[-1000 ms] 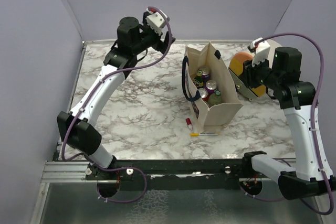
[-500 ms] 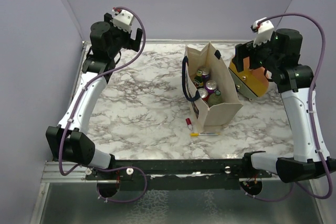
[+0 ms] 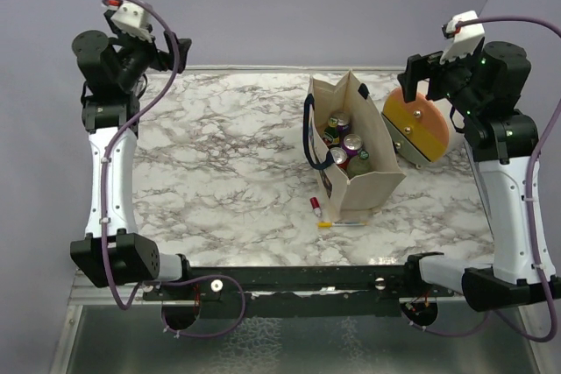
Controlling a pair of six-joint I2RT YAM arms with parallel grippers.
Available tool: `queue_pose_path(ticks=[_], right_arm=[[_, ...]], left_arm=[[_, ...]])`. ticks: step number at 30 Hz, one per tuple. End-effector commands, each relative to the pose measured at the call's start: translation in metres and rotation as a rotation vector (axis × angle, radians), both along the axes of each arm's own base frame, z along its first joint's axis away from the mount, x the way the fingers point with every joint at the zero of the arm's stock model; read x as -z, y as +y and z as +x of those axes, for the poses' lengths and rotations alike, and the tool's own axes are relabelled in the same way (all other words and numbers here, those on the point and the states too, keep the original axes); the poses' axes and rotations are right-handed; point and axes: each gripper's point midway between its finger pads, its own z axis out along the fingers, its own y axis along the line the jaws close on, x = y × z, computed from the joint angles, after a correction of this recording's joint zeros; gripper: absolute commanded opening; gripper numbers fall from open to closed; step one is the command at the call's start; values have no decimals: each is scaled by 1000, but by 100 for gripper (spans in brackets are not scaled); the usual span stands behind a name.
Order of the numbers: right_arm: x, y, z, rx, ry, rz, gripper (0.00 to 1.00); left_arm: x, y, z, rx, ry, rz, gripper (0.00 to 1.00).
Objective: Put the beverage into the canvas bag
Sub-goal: Reset both arms
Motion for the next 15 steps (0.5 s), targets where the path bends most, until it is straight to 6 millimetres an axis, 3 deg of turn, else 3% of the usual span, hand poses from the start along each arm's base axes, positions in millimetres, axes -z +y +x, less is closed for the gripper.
queue_pose_path(ticks=[1, 3, 8, 15], right_arm=[[-44, -3, -12, -1, -131, -8, 99], [-49, -5, -13, 5, -146, -15, 99], [-65, -13, -14, 41, -189, -9, 99], [-81, -25, -19, 83, -237, -28, 99]], left_arm=[[-26, 6, -29, 66, -6, -145, 99], [-20, 13, -30, 26, 24, -172, 99], [-11, 22, -39, -88, 64, -54, 99], [-31, 40, -71, -257, -22, 9, 99]])
